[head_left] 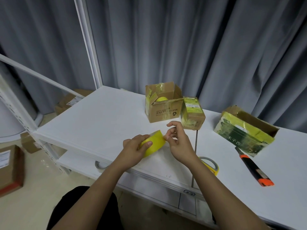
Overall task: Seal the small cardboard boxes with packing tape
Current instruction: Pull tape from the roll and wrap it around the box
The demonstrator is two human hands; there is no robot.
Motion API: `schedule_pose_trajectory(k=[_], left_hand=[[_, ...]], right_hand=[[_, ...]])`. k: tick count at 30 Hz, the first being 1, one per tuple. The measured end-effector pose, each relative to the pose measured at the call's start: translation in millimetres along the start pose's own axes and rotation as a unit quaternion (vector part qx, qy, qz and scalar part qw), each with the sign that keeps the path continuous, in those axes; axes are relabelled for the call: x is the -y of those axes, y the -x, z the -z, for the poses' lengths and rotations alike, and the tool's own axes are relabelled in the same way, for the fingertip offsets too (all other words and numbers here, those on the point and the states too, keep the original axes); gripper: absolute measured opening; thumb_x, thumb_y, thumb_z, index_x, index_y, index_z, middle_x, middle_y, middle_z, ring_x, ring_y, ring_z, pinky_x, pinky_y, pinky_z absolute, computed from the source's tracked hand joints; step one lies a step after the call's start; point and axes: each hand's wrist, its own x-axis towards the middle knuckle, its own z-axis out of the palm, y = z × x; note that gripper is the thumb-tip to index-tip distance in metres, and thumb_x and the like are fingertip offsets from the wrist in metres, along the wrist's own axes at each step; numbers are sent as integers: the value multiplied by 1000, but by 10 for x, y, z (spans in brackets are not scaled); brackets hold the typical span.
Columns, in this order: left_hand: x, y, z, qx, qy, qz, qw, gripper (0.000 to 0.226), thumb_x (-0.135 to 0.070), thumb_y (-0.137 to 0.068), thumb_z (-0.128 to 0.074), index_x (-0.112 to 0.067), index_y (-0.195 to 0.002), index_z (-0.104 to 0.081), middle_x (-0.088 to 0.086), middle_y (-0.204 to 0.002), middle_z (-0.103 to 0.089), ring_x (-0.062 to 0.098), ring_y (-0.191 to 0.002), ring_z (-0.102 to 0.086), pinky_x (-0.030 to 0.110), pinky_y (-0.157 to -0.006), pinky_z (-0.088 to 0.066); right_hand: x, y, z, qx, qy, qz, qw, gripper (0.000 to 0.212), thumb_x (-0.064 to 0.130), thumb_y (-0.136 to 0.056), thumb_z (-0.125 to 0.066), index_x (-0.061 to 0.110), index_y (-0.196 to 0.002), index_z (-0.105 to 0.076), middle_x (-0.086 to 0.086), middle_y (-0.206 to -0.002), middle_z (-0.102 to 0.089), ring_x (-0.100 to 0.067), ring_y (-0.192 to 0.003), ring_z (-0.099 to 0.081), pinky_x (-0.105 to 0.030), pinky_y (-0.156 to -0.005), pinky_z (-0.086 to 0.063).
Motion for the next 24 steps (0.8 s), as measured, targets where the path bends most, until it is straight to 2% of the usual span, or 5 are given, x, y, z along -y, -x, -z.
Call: schedule_pose_trajectory(k=[6,9,14,16,24], left_hand=[[96,-67,81,-22,9,20,1000,29,-29,-98,-50,-23,-124,-59,-1,-111,-61,25,-110,-51,42,-106,-30],[203,-136,107,-62,-128,4,990,37,-34,-97,-49,-21,-132,-53,-1,-124,-59,24,-119,-47,27,-98,-18],[462,-203,107,-95,-278,-8,956,40,-35,-92,-56,-19,-129,-52,1,-124,-60,23,-117,-51,32,-81,-15],[587,-206,76,-75,-319,-2,945,41,-36,-93,-53,-18,-130,-51,0,-124,-59,22,-117,-50,34,-81,-17],[918,-196,-45,-49,-354,30,933,36,-36,-94,-49,-23,-127,-51,-5,-118,-57,19,-112,-50,35,-86,-22]], right_hand=[[54,-50,-108,-28,-57,6,998,38,-6,-86,-59,29,-97,-50,8,-75,-62,-7,-73,-60,-15,-72,-47],[-30,-75,-269,-43,-13,12,999,33,-3,-85,-61,29,-91,-53,12,-72,-62,-14,-87,-60,-23,-82,-47],[-259,-16,-673,-58,-16,-49,997,29,-2,-85,-62,27,-85,-56,8,-75,-60,-7,-80,-59,-13,-73,-44],[-330,-9,-772,-70,-43,-79,994,28,-3,-83,-65,24,-84,-56,8,-74,-62,3,-72,-59,-10,-71,-43],[-581,-19,-878,-16,-54,-195,979,19,-4,-83,-65,9,-95,-60,-6,-88,-69,-7,-75,-62,-4,-67,-43]])
